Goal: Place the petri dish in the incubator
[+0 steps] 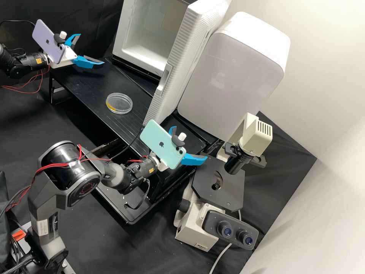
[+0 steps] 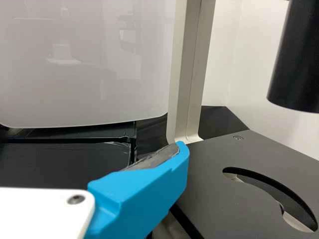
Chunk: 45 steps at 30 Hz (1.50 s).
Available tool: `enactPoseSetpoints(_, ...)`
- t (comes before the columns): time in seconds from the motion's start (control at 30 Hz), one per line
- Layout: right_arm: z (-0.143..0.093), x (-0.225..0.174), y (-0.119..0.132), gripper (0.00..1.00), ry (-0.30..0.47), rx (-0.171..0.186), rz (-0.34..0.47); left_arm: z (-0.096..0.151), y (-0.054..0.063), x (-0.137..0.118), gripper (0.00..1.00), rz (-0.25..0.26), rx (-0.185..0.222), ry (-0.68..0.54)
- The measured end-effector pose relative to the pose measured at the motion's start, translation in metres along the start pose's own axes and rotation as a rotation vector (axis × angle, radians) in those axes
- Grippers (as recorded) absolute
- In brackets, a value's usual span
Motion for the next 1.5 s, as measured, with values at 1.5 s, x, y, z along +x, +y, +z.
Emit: enactPoseSetpoints(1.5, 0.0, 0.0, 0.0, 1.0, 0.0, 0.0, 0.0, 0.108, -0.016, -0.089, 1.0, 0.017, 0.096, -0.458)
